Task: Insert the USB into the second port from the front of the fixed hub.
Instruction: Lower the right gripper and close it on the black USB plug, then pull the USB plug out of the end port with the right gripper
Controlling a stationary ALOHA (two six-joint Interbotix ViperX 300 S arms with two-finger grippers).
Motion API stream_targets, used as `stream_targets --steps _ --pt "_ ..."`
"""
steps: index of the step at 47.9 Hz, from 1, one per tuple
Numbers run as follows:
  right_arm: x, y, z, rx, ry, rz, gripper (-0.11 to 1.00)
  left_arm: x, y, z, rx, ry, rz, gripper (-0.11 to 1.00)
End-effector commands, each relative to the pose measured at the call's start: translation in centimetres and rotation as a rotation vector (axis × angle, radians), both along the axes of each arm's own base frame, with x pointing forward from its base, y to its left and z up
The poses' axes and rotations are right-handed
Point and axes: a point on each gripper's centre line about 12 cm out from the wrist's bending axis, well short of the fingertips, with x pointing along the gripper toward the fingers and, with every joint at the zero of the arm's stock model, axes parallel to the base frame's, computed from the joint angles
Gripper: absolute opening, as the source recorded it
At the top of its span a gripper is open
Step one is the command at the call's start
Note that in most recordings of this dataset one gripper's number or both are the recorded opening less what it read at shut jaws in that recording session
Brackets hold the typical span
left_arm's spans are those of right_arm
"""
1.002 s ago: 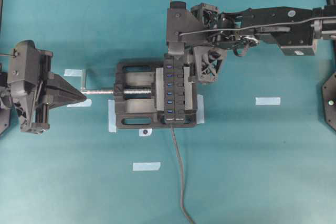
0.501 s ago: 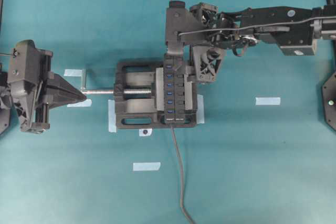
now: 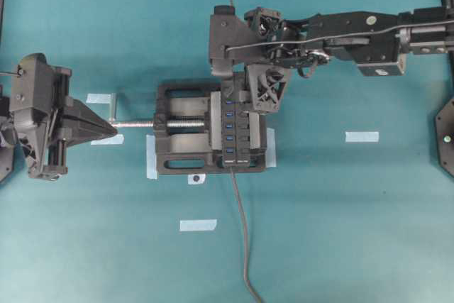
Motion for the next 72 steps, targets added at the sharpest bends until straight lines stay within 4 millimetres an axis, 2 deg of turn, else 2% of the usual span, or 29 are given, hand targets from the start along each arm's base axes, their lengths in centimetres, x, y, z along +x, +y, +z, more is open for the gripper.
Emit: stream_targets --steps 1,20,59,72 --pt "0.57 0.0 1.33 -0.016 -0.039 0.013 0.85 0.52 0.03 1.01 0.0 -0.034 0.002 0.0" --pt "0.55 -0.08 1.25 -0.018 -0.035 0.012 0.81 0.52 0.03 1.01 0.0 -0.034 0.002 0.0" --pt "0.79 -0.27 1.13 -0.015 -0.023 0.008 0.15 0.55 0.03 1.07 -0.001 -0.035 0.002 0.0" --pt "0.58 -0.16 1.06 -0.01 0.001 0.009 0.1 0.52 0.03 1.01 0.0 -0.034 0.002 0.0"
